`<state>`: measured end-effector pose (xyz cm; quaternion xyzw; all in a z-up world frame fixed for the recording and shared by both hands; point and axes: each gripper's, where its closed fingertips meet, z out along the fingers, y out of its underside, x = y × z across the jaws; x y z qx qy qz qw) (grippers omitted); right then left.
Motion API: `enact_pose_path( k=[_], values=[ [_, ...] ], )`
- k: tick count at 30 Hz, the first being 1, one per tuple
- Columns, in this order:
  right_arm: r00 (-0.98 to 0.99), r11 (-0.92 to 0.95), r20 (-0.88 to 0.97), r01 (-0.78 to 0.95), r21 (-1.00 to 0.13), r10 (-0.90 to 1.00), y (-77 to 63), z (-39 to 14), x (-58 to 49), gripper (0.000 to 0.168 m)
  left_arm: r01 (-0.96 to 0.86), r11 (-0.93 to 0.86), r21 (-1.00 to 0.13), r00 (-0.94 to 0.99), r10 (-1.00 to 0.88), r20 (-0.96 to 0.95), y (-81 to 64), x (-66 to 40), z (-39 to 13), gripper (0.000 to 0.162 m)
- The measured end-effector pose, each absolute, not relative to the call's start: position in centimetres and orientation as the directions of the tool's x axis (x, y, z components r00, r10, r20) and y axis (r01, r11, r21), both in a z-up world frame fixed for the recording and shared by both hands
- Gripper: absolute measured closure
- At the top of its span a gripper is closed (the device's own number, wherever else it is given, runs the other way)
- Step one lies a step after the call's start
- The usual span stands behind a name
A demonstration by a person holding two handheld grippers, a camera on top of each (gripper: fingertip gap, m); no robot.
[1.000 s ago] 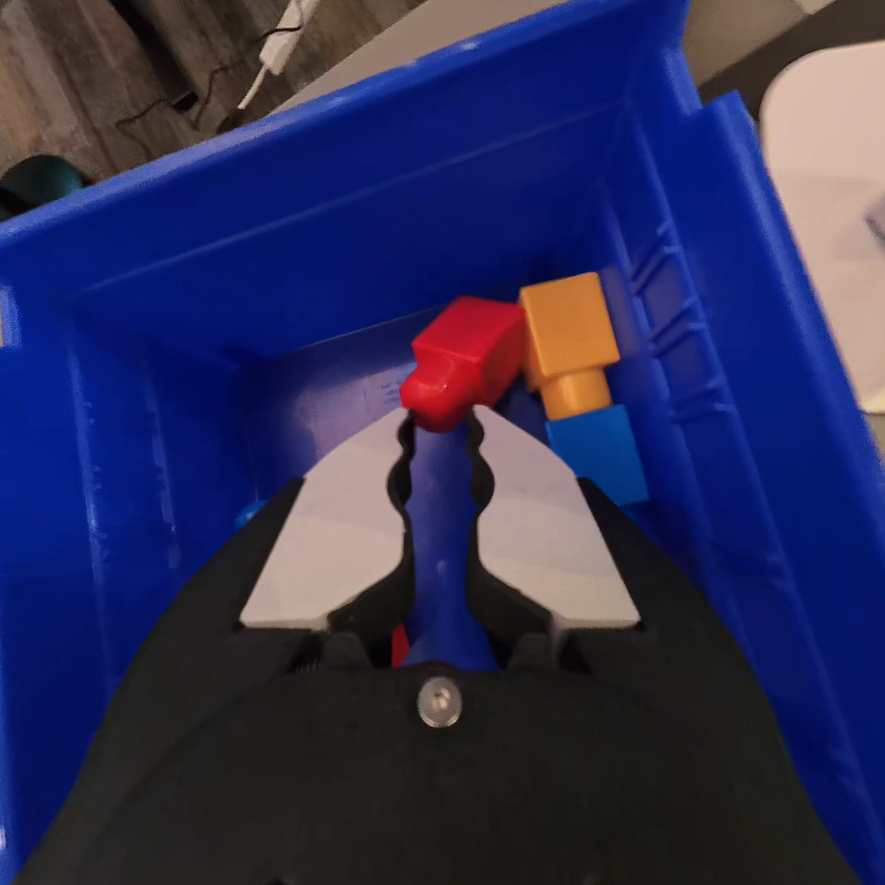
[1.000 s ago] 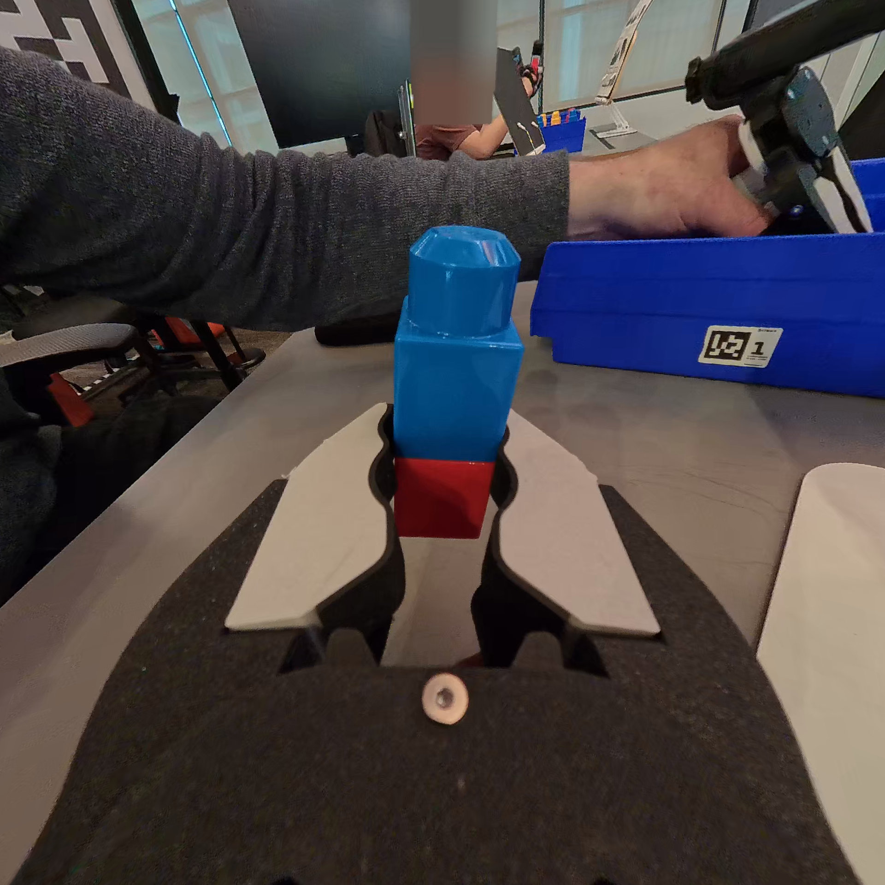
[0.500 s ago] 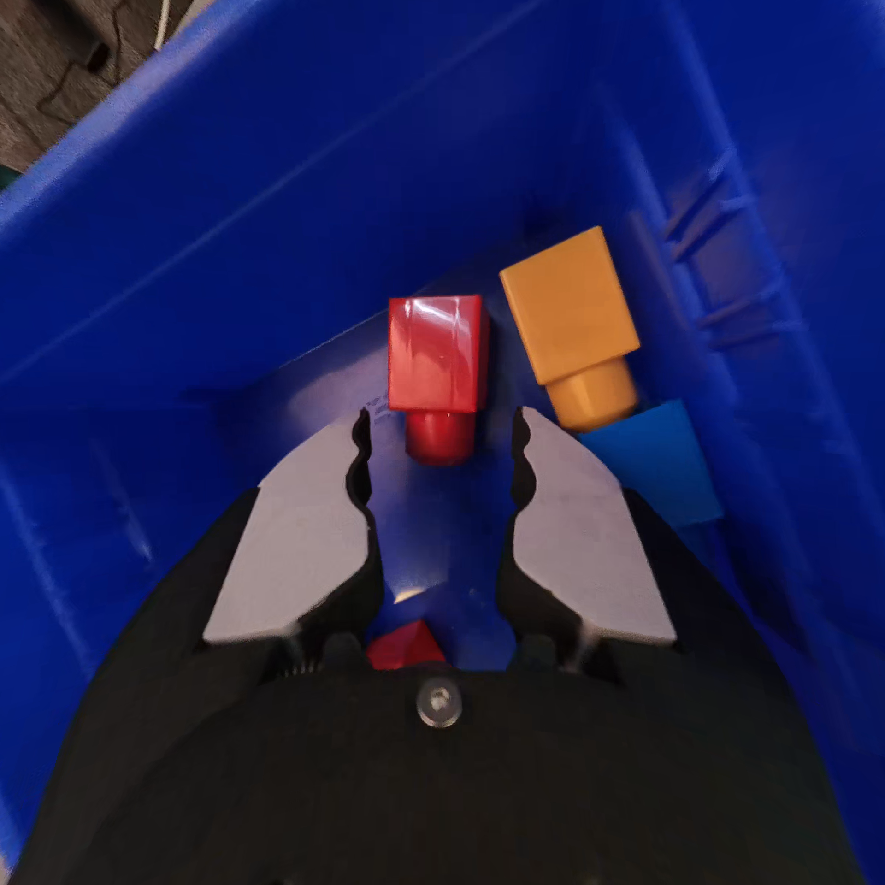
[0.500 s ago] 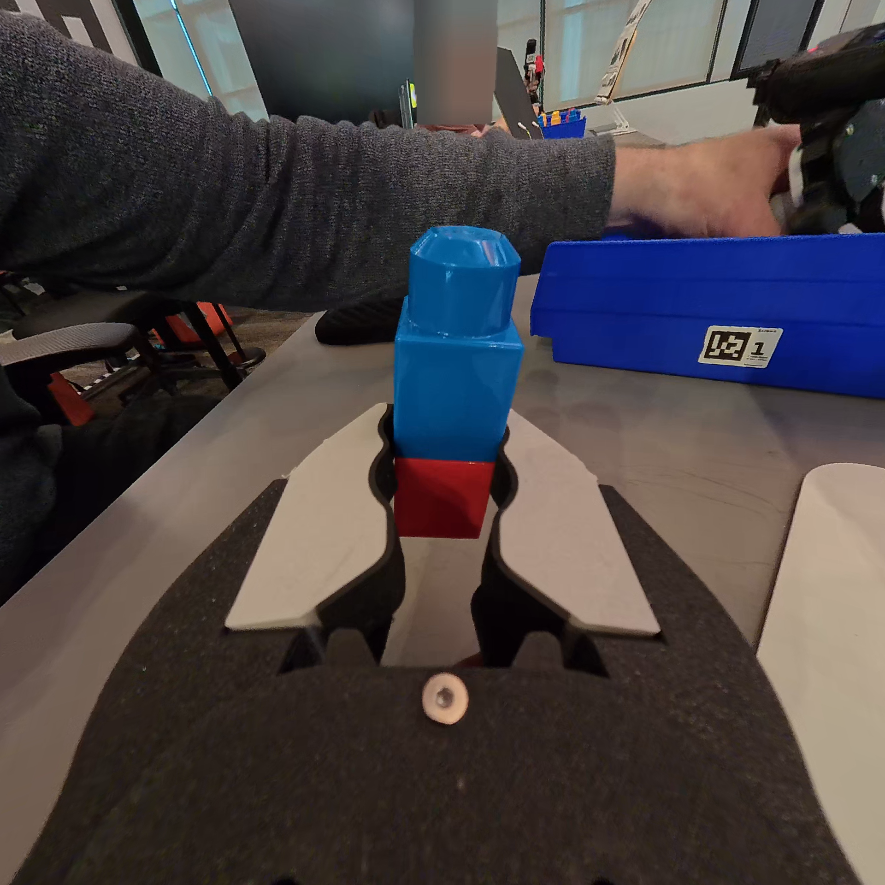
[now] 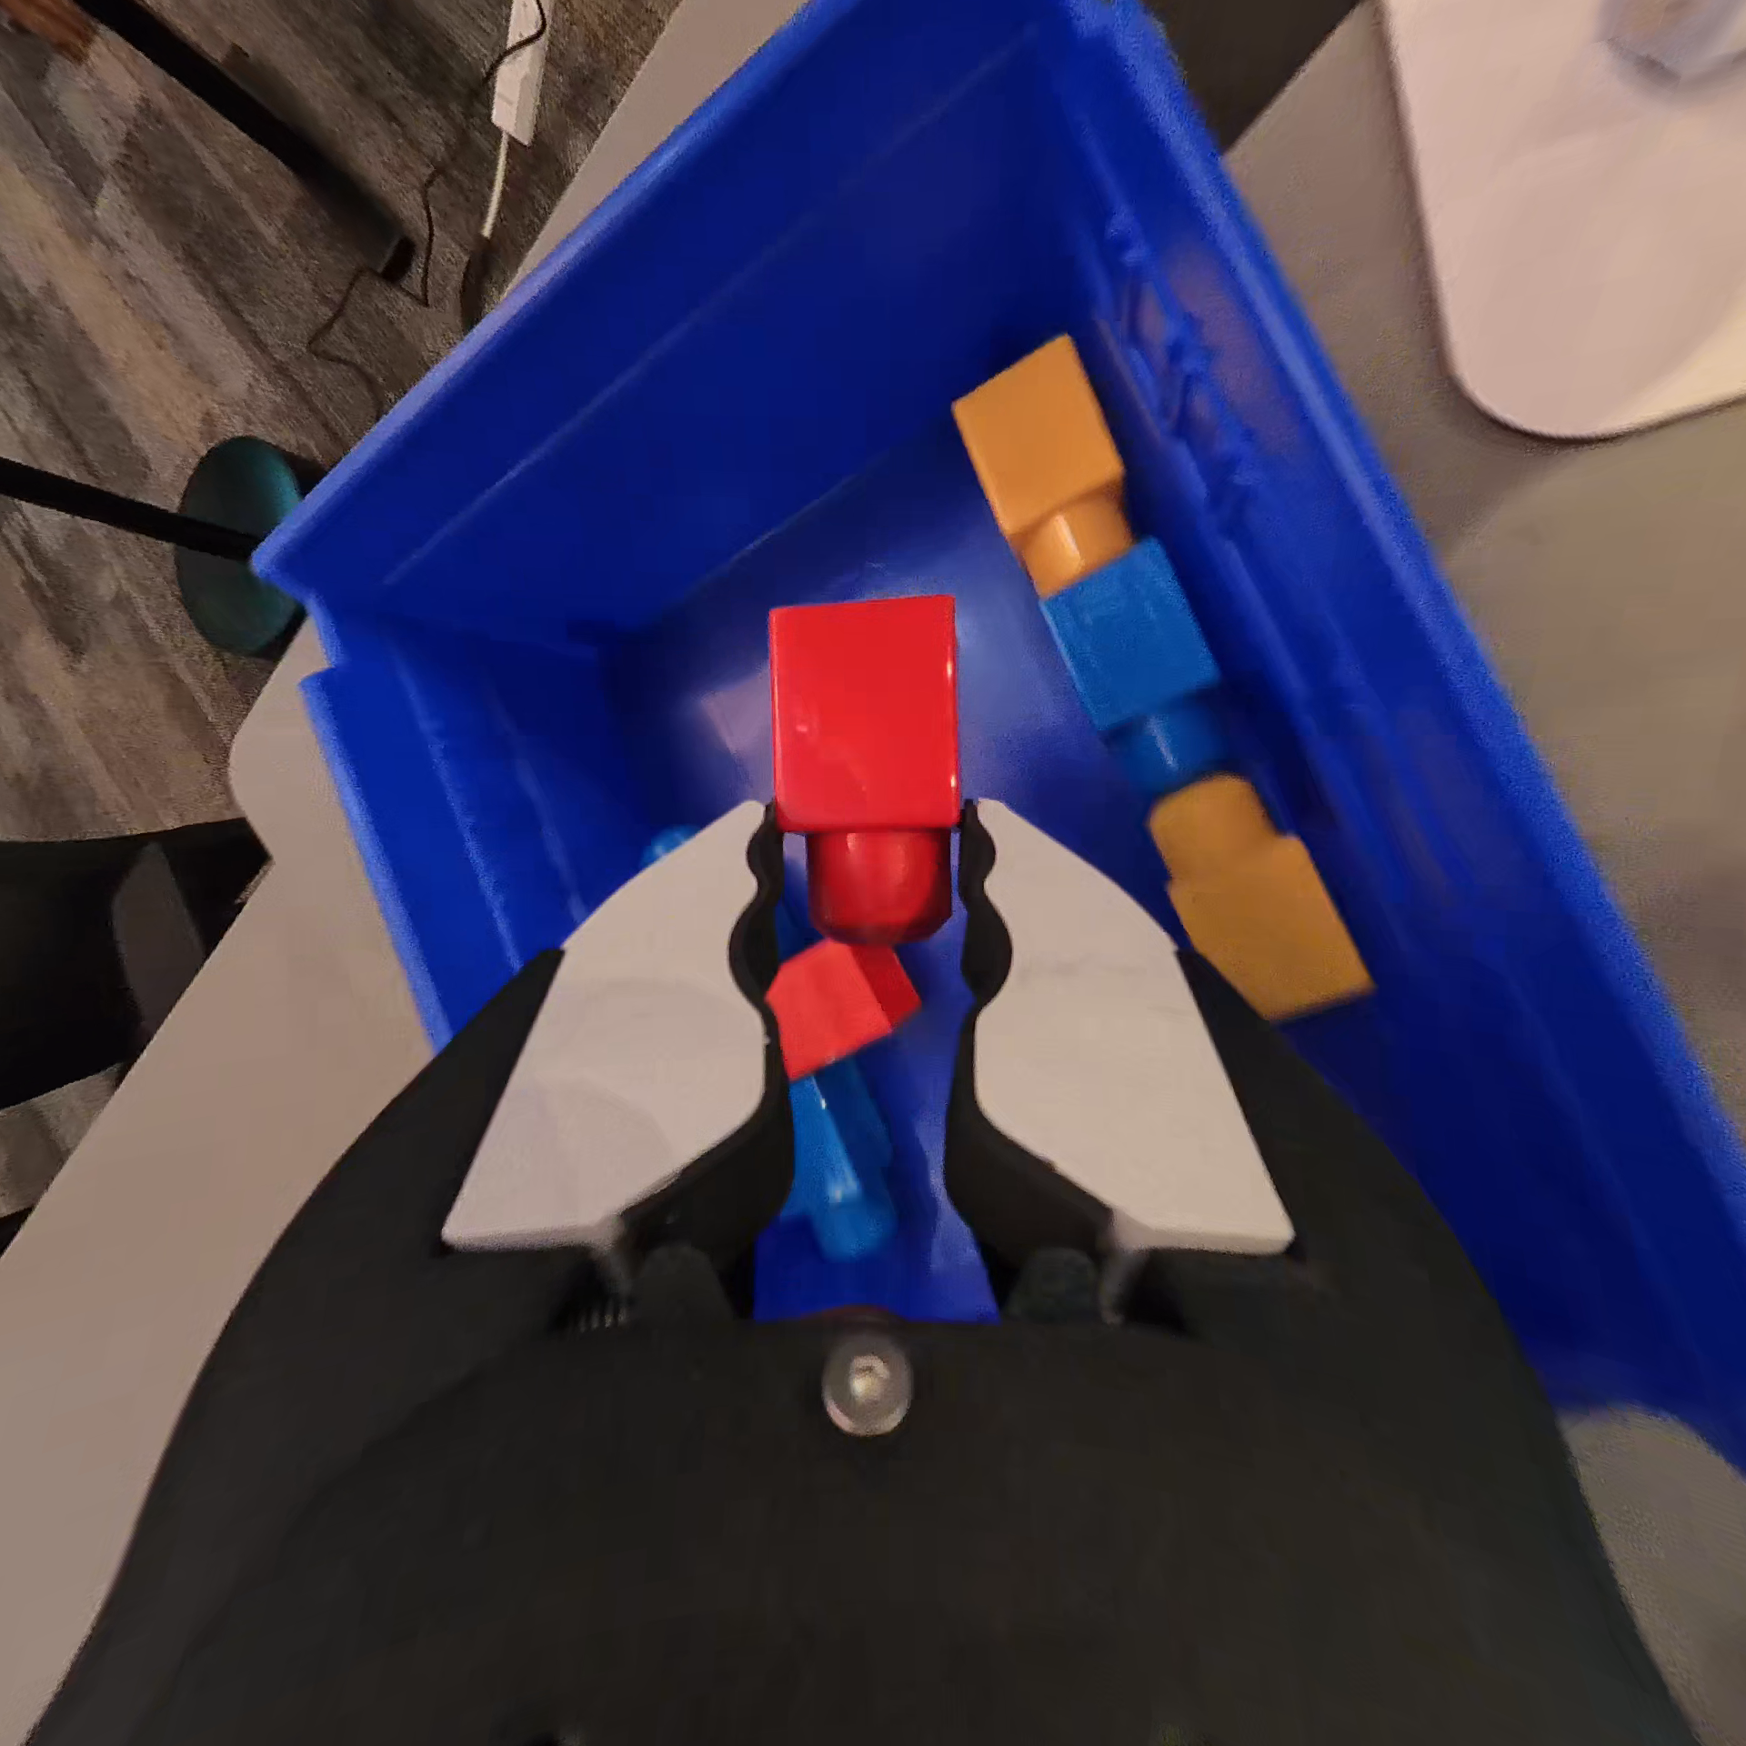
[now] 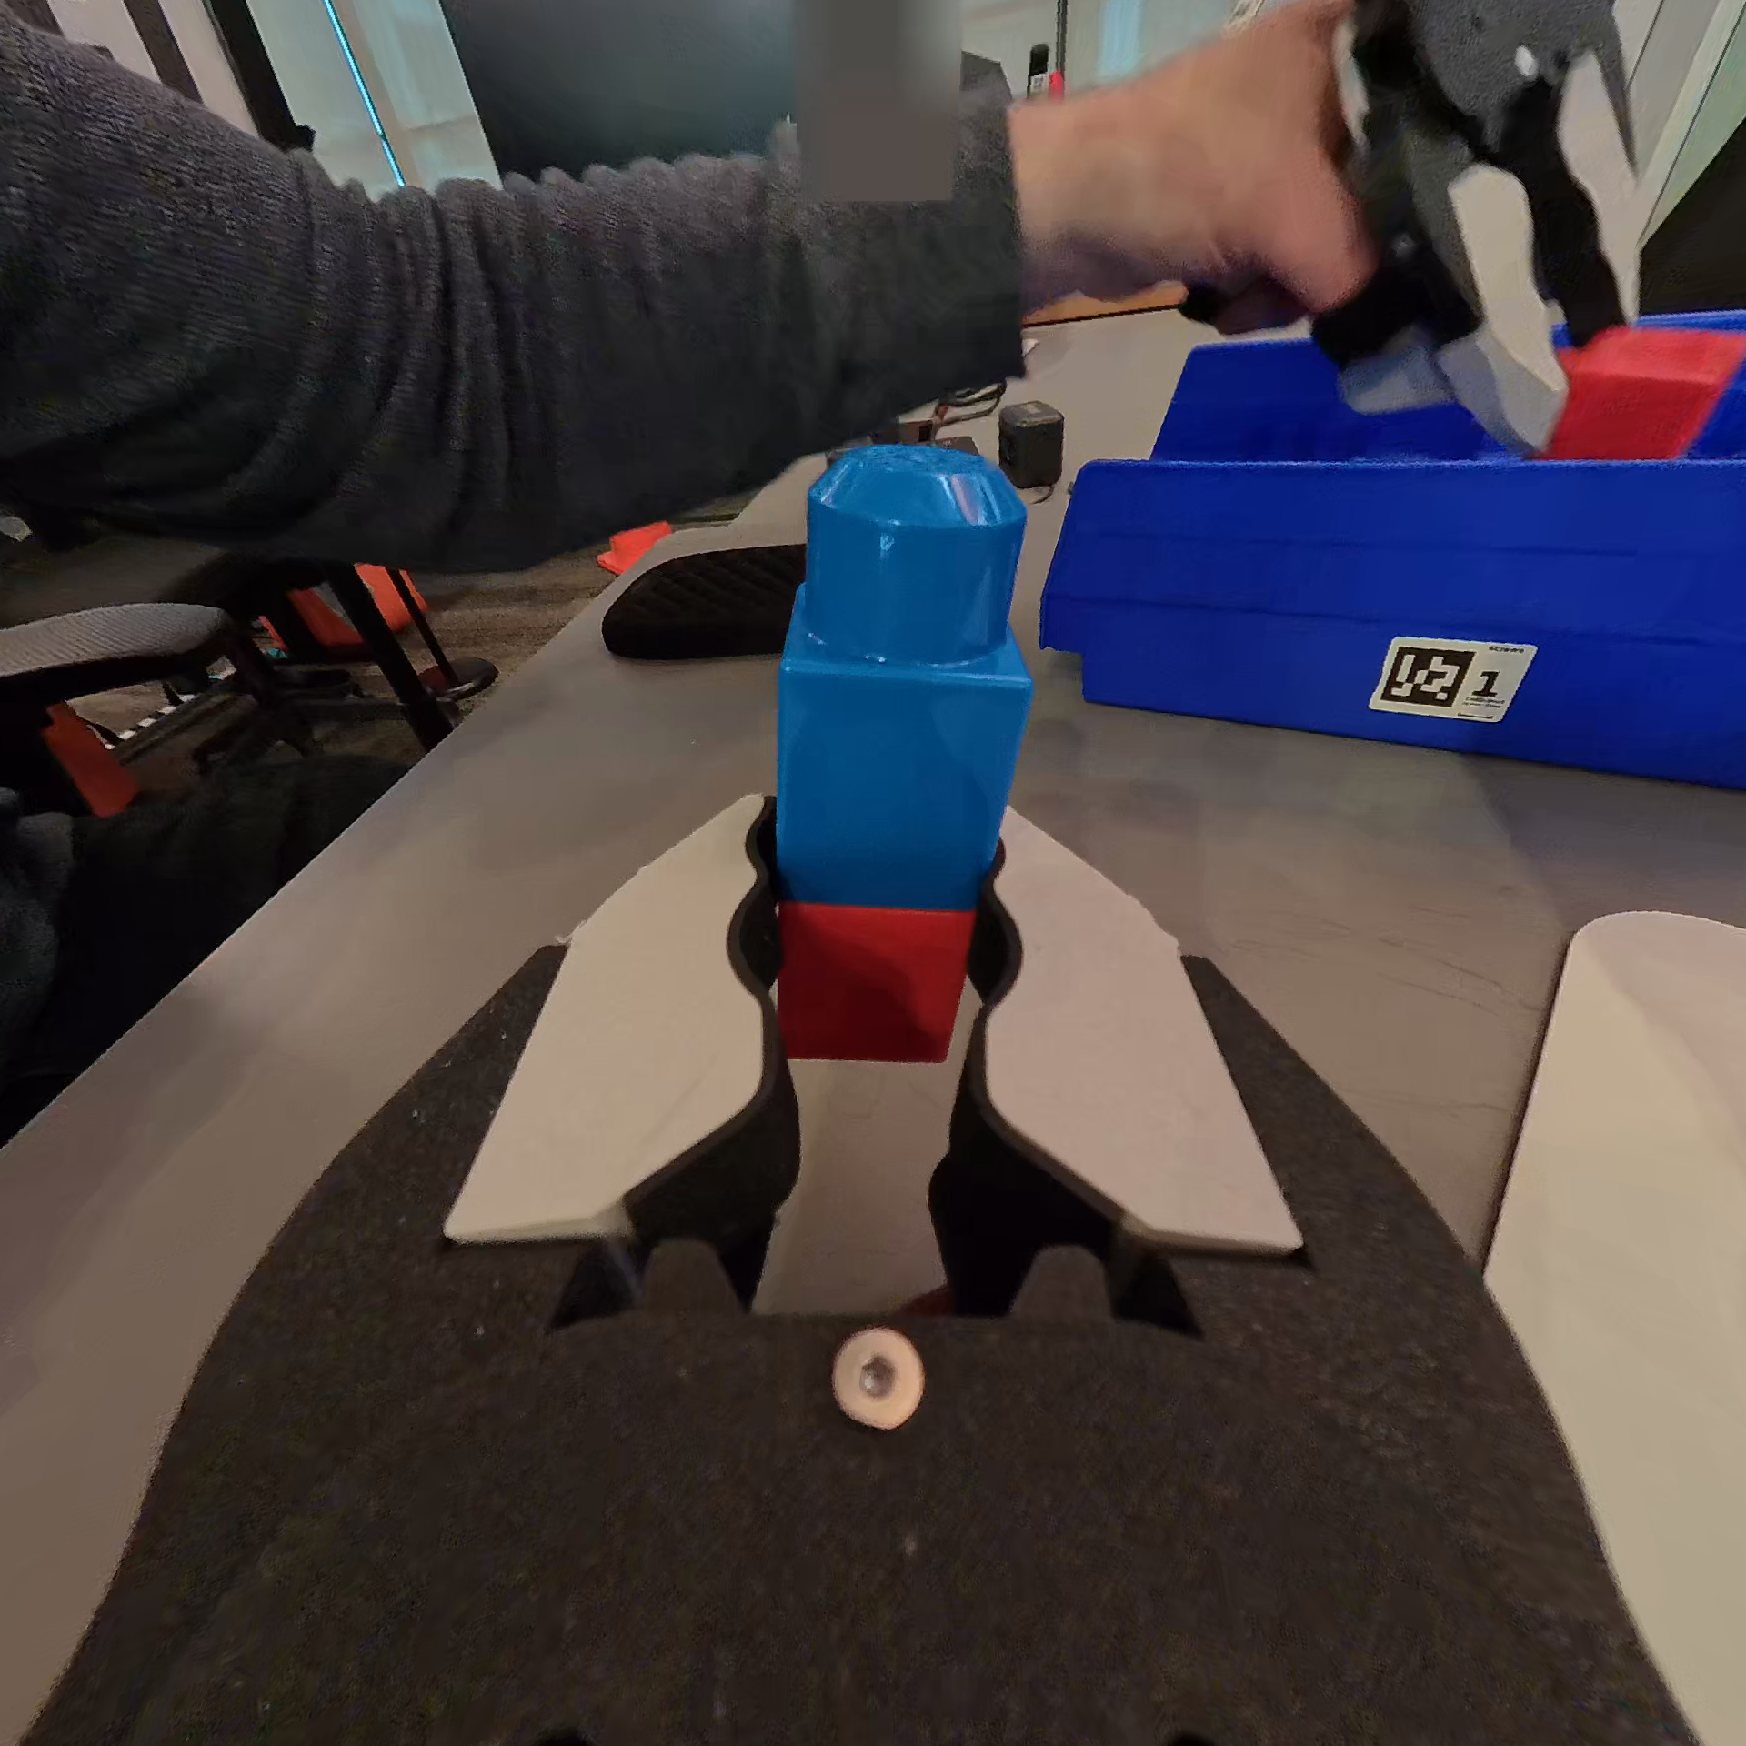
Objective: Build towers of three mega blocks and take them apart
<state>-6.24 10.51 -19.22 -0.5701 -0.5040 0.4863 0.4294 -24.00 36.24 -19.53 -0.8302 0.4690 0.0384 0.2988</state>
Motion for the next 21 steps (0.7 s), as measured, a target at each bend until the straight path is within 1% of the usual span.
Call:
enact_pose_path(
  k=[5,10,14,17,21],
  values=[
    [0.035,-0.116,-0.112,0.165,-0.979,0.993,10.6,-19.4,-6.3,0.132,-0.84,-0.3,-0.453,0.488,-0.783,-0.386,29.8,-24.0,-14.7,0.127],
    [0.077,-0.111,-0.098,0.178,-0.978,0.992,11.0,-19.6,-6.4,0.132,-0.885,-0.213,-0.414,0.37,-0.862,-0.347,22.7,-20.4,-13.7,0.127],
    [0.122,-0.091,-0.065,0.221,-0.971,0.99,11.4,-20.2,-6.8,0.132,-0.946,-0.114,-0.303,0.216,-0.92,-0.328,17.8,-16.7,-14.4,0.127],
    [0.144,-0.058,-0.019,0.271,-0.961,0.989,11.3,-20.8,-7.1,0.132,-0.979,-0.033,-0.199,0.1,-0.936,-0.337,15.5,-14.2,-14.7,0.127],
    [0.161,-0.038,0.014,0.315,-0.948,0.987,11.3,-21.4,-7.3,0.132,-0.989,0.055,-0.135,-0.01,-0.95,-0.312,13.4,-11.4,-14.8,0.127]
  ],
)
